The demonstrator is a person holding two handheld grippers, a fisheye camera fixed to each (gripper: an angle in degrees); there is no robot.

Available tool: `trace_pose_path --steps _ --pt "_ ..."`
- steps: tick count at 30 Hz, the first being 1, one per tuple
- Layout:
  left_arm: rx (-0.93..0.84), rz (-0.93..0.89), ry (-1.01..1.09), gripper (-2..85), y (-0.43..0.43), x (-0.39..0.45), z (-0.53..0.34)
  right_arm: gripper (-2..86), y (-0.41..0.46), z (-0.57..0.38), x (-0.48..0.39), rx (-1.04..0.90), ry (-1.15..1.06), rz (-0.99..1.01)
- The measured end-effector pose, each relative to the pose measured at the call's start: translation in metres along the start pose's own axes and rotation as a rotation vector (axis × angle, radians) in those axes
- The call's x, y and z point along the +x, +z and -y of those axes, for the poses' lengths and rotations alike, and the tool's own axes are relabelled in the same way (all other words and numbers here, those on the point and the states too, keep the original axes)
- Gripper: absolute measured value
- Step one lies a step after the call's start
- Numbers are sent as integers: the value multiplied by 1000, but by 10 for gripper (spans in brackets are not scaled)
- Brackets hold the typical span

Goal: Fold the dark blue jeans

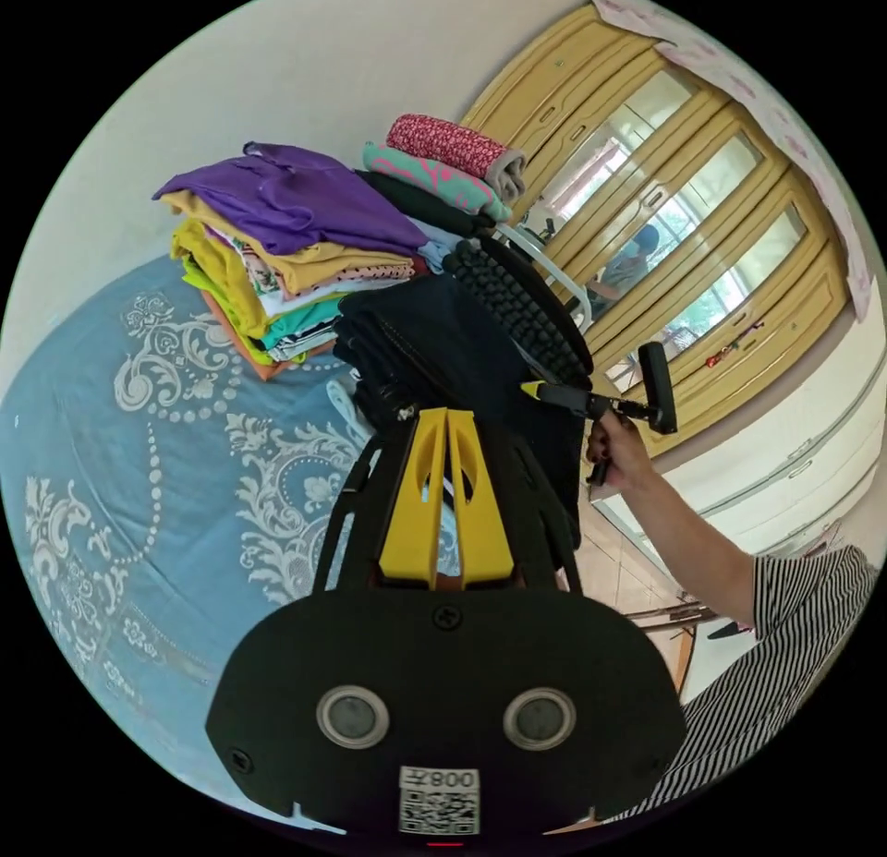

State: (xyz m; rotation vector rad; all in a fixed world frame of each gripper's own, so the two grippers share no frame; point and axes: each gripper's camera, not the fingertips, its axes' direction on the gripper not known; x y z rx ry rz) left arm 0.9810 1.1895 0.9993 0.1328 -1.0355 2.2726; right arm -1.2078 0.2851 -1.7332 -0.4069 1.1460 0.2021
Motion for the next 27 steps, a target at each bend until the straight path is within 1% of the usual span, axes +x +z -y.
trace_pose_path --steps 1,4,6,7,9,10,12,15,20,22,27 --pt "-3 14 5 0 -8 2 -12 0 -12 -1 -11 14 -22 10" --pt "-56 92 -4 0 -40 2 -86 0 -42 -14 -40 43 -64 30" --pt "-139 160 -85 1 -60 -4 -160 0 -55 -27 -55 40 -73 87" --pt "-159 172 -107 1 -64 -6 -179 0 -62 -39 -65 27 -73 125" --pt "-239 277 -182 1 -81 -9 -253 0 -75 -59 -81 43 -67 135" --pt "-253 310 -199 1 -85 -9 -271 0 -82 -74 -91 49 -58 142" --pt "-329 424 -255 0 -96 -9 -333 0 -90 -94 -108 34 -45 177" --pt "-378 533 -322 0 -105 -10 -392 0 -98 -126 -138 -5 -30 203" --pt "-422 588 -360 1 -101 -16 -448 0 -111 -164 -198 -63 -46 249" --pt "-405 592 -353 1 -97 -16 -463 0 -112 -171 -219 -80 -67 230" --pt "-377 541 -382 2 -89 -23 -494 -1 -102 -165 -262 -120 -72 211"
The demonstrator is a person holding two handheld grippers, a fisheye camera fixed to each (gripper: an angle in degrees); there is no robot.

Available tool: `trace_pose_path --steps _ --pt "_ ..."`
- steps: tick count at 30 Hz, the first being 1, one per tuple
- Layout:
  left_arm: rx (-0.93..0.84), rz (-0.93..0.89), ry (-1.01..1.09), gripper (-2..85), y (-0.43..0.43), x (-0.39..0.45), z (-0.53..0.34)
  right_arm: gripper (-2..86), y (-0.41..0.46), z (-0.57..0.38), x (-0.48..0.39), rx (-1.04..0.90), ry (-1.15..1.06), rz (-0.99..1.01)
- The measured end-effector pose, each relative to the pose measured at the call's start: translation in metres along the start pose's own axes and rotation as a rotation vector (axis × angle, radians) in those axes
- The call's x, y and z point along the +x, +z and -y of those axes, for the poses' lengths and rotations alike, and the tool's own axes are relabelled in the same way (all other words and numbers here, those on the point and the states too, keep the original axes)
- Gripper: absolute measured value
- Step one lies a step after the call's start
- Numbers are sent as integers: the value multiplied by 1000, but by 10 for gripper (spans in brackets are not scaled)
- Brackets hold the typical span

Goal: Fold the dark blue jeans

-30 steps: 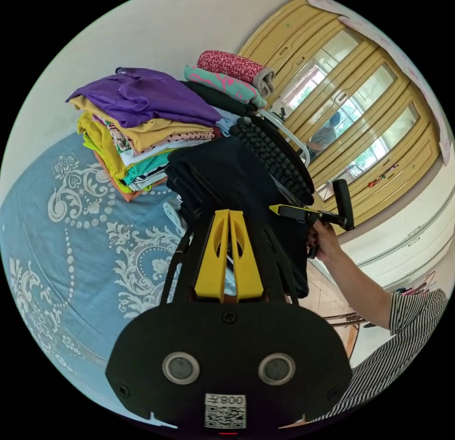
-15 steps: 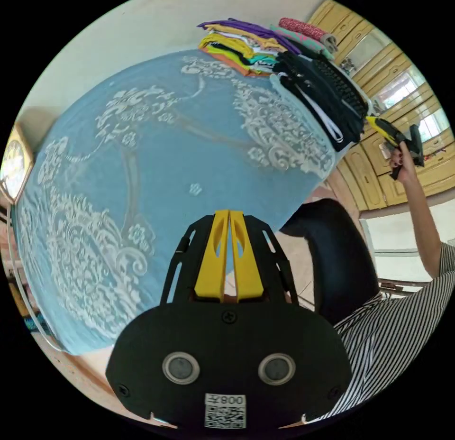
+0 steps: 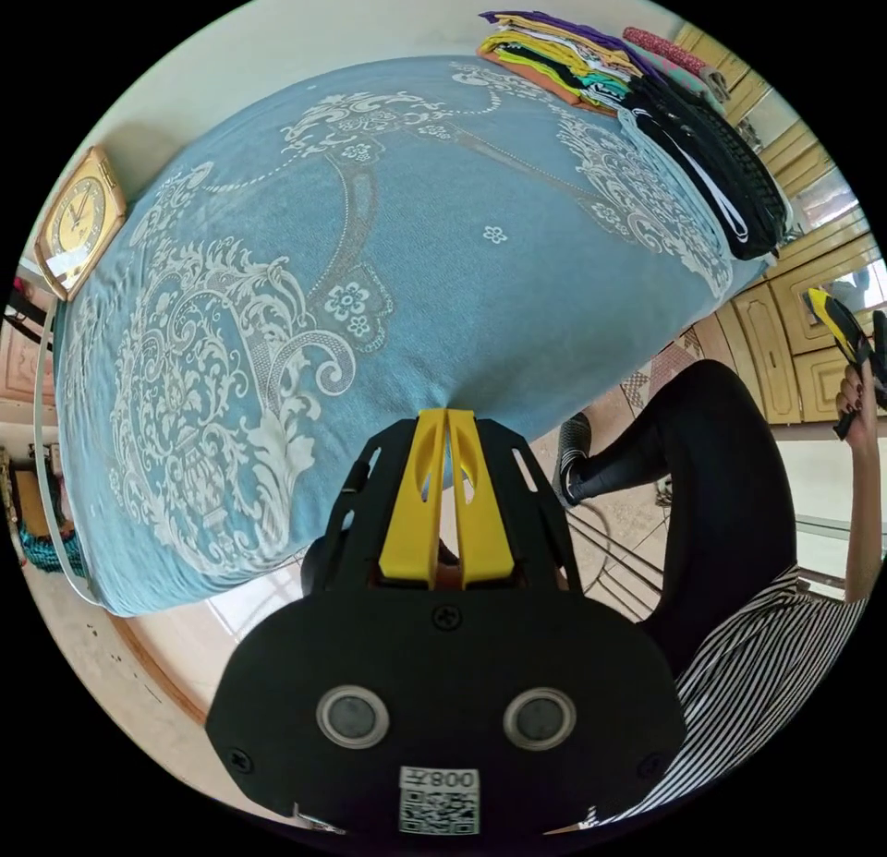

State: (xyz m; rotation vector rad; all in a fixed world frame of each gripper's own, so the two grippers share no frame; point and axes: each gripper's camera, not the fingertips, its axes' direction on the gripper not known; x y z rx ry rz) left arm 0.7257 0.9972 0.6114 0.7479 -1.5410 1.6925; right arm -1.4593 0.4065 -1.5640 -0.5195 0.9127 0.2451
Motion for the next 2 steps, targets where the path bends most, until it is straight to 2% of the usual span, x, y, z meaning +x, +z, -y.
trace_pose_path --steps 2 --pt "-6 -45 -19 1 8 -6 -5 0 13 18 -19 -5 -5 -13"
